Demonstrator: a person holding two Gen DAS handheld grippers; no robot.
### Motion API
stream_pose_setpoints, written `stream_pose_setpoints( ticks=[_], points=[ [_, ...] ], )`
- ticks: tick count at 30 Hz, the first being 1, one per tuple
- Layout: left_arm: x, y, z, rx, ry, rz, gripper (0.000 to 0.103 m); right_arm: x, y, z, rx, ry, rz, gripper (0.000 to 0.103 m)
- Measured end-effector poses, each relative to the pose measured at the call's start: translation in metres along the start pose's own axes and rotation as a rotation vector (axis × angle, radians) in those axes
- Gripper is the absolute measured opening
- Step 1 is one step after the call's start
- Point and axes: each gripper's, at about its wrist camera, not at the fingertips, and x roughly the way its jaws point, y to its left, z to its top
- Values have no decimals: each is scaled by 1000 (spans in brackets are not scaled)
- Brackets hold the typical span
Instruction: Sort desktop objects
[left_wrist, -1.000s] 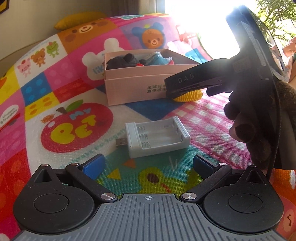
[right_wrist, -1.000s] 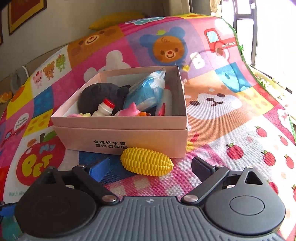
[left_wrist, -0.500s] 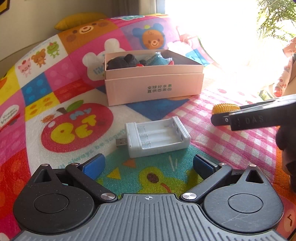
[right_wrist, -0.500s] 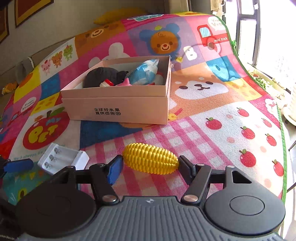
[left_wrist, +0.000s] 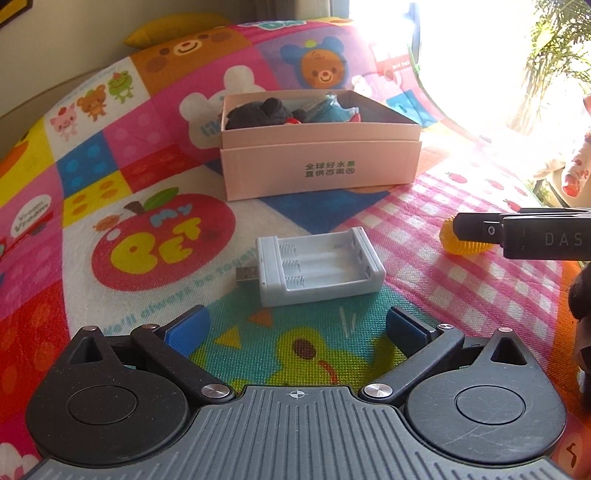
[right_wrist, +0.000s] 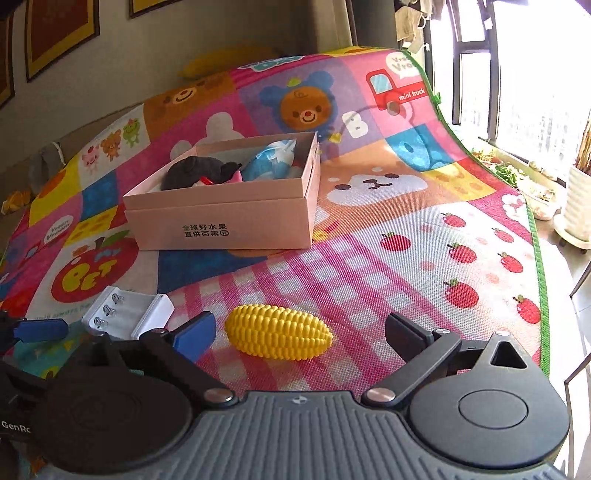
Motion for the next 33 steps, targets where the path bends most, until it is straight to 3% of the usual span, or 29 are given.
stream_pose_setpoints(
  ticks=[3, 7, 13, 29, 33],
  points=[
    [-2, -6, -4, -7, -24, 21, 103, -5, -4, -1, 26, -35, 4, 103],
    [-5, -8, 2, -11, -37, -41, 103, -6, -9, 0, 53, -43, 17, 103],
    [10, -15, 19, 14, -29, 65, 103, -5, -15, 0, 98, -42, 31, 103],
    [29, -12, 30, -2, -1, 11, 103, -4, -18, -1, 119, -35, 32, 103],
    [28, -13, 30, 5, -13, 26, 96, -3, -17, -2, 113, -27, 34, 103]
  ],
)
